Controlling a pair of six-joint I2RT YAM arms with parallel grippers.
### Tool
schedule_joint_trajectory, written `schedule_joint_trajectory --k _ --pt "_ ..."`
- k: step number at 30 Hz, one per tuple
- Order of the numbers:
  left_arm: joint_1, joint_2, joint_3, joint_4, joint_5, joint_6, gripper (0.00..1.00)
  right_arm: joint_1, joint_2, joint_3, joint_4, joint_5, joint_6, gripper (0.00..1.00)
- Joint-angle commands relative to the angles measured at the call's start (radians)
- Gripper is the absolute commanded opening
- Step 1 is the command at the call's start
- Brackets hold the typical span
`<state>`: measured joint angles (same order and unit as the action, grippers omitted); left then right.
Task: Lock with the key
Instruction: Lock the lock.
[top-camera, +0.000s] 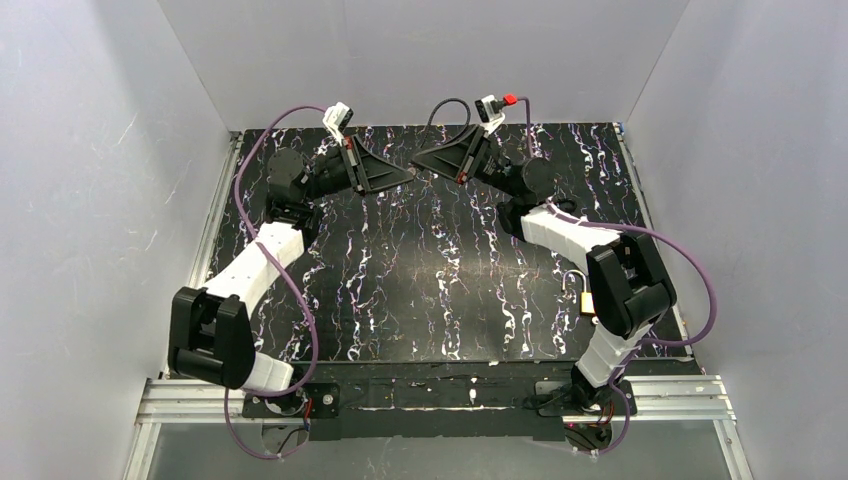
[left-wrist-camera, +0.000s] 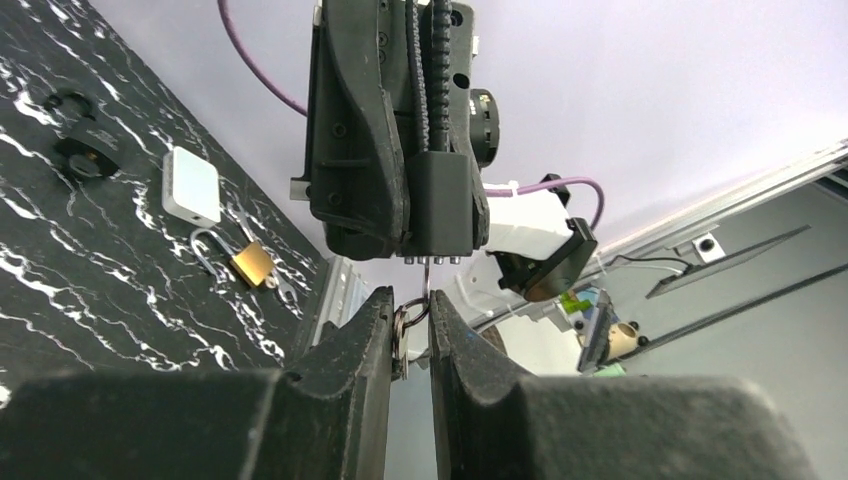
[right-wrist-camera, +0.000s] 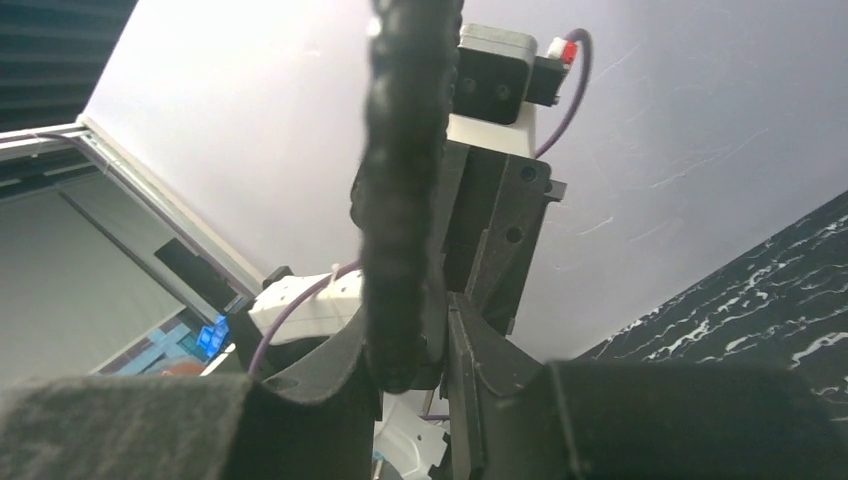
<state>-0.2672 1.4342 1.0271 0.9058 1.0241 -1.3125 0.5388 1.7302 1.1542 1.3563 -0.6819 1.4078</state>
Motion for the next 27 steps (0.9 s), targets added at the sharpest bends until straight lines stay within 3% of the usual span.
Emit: schedule_joint_trajectory --k 1,4,8,11,22,24,27 --pt "0.002 -0.080 0.028 -0.245 -0.073 0.222 0.00 0.006 -0.025 0.012 0.000 0.050 -0.033 0.01" --pt "0.000 -0.085 0.090 -0.491 -0.119 0.454 0.00 0.003 -0.021 0.026 -0.129 0.082 -0.074 0.01" --pt "-0.026 -0.079 0.216 -0.899 -0.301 0.765 0.00 -0.002 0.003 0.054 -0.230 0.125 -0.081 0.01" --pt "-0.063 -0.079 0.272 -1.039 -0.407 0.896 0.00 -0.002 0.015 0.071 -0.277 0.144 -0.080 0.01" --pt "-0.081 -0.089 0.261 -1.094 -0.432 0.971 0.00 -0.027 0.008 0.053 -0.291 0.163 -0.061 0.01" --pt "-0.071 -0.093 0.225 -1.007 -0.319 0.899 0.00 -0.035 0.013 0.049 -0.245 0.157 -0.037 0.01" --pt "-0.060 -0.084 0.138 -0.708 -0.086 0.658 0.00 -0.045 0.022 0.046 -0.158 0.150 0.003 0.01"
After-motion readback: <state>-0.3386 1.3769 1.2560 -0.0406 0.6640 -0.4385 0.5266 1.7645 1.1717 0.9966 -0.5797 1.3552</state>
